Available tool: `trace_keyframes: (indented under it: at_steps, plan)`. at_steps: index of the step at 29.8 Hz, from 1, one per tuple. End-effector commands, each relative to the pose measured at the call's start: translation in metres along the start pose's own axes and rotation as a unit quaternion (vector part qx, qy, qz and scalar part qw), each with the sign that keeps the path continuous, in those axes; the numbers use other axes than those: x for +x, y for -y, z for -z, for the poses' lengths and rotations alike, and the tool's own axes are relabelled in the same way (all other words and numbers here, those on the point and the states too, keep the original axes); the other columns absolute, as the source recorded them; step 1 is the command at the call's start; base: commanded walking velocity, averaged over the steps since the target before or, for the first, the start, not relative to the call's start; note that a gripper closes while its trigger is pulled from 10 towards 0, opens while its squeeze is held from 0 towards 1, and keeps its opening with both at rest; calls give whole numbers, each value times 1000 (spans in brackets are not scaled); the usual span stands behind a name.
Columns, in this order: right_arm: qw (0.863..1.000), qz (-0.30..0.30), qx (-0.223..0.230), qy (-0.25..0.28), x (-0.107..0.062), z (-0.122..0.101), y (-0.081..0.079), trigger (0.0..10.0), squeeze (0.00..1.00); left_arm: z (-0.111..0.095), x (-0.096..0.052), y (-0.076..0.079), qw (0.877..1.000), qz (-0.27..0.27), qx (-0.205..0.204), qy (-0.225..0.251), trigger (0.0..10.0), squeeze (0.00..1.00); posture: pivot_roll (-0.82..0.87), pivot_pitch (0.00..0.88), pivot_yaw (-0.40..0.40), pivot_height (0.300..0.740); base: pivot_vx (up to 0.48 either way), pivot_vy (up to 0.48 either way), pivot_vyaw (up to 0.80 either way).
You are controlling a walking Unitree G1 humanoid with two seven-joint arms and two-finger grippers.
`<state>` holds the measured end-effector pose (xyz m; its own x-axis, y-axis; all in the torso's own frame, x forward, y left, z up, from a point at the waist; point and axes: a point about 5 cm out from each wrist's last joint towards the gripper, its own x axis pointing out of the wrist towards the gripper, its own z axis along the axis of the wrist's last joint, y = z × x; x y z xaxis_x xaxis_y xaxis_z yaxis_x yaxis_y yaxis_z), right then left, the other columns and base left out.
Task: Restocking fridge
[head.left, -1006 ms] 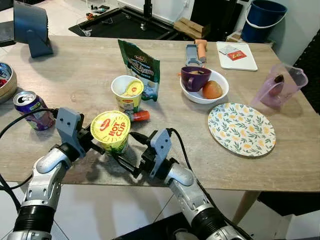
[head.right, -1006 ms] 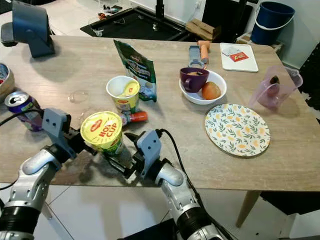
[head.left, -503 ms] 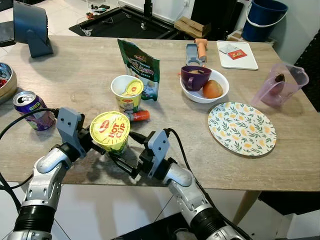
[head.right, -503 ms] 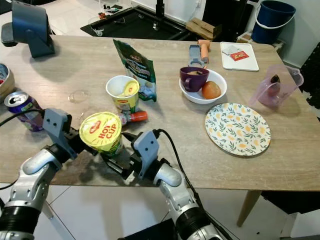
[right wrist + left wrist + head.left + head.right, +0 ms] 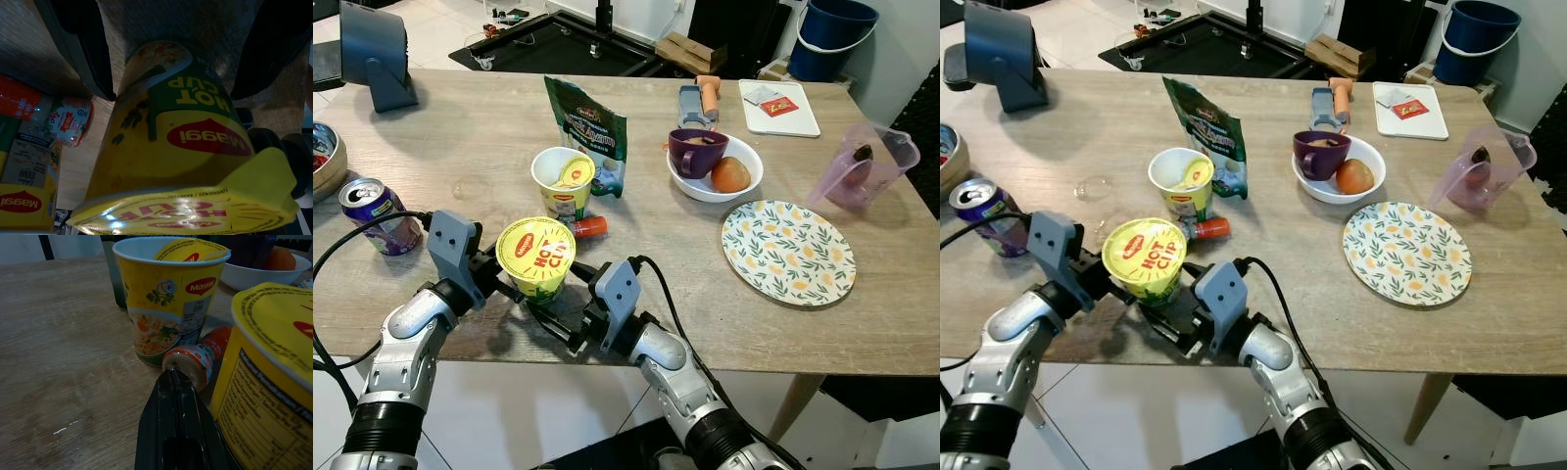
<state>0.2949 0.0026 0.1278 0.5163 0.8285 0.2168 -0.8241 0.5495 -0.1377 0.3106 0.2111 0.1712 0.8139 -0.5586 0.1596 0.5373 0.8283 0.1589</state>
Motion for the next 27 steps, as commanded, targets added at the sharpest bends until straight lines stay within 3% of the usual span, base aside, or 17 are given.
trace_keyframes:
  at_steps: [1, 8, 13, 27]
  plan:
    - [998, -38, 34, 29, 25, -7, -32, 10000, 0, 5, 7, 13, 1000, 24, -15, -2, 10000, 0, 168, 257, 13, 740, 0, 0, 0]
    - [998, -33, 38, 33, 26, -8, -31, 10000, 0, 6, 7, 15, 999, 27, -17, -3, 10000, 0, 165, 260, 16, 740, 0, 0, 0]
    - [996, -23, 65, 57, 27, -13, -28, 10000, 0, 9, 8, 17, 999, 29, -21, -7, 10000, 0, 165, 260, 16, 740, 0, 0, 0]
    - [996, -18, 63, 67, 24, -16, -21, 10000, 0, 13, 6, 19, 999, 30, -26, -14, 10000, 0, 159, 257, 27, 740, 0, 0, 0]
